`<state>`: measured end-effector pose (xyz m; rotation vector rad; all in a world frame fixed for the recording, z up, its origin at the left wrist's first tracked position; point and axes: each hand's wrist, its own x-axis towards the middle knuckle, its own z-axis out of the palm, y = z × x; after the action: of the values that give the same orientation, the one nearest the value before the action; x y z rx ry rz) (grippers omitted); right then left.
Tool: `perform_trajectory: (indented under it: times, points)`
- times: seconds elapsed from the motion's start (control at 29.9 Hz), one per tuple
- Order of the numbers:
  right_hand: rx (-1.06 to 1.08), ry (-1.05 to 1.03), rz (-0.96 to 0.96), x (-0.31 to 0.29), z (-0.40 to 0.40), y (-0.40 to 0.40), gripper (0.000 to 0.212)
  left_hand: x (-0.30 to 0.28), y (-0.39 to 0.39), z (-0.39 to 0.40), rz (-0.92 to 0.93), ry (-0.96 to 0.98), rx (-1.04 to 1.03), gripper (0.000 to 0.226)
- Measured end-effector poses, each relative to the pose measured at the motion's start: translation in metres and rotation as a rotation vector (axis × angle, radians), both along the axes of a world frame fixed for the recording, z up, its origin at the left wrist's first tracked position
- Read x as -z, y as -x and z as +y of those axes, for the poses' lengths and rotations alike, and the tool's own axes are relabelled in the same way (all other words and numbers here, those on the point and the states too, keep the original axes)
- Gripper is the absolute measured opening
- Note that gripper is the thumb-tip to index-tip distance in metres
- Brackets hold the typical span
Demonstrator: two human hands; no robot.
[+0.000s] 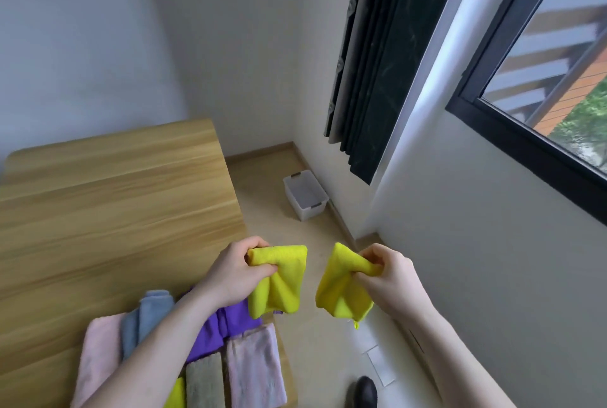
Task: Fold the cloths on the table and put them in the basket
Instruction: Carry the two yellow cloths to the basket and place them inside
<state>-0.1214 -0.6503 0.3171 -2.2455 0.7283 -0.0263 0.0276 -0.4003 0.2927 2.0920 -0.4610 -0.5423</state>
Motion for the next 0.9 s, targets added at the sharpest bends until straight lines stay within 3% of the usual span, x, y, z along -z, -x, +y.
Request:
perform_trajectory:
  times: [0.53, 0.9]
  points:
    - [-0.303, 0.015, -0.005, 0.018, -0.225, -0.194, 0.015, 0.009, -0.134, -0.194, 0.068, -0.008, -0.295, 0.028]
    - [-0.387, -0.056, 0.035, 0.042, -0.237, -0.357, 0.011, 0.009, -0.257, -0.198, 0.062, -0.046, -0.376, 0.027]
